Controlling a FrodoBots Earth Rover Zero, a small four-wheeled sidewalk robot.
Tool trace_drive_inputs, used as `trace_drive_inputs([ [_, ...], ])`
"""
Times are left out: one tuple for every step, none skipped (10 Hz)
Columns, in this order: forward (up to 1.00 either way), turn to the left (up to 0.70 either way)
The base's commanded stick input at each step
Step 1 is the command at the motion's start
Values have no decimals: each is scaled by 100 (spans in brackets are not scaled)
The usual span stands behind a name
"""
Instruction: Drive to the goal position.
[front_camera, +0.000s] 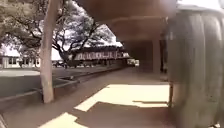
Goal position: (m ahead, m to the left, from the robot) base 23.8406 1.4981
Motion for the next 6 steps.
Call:
trace_drive_inputs([
  [50,0],
  [50,0],
  [50,0],
  [50,0],
  [50,0],
  [50,0],
])
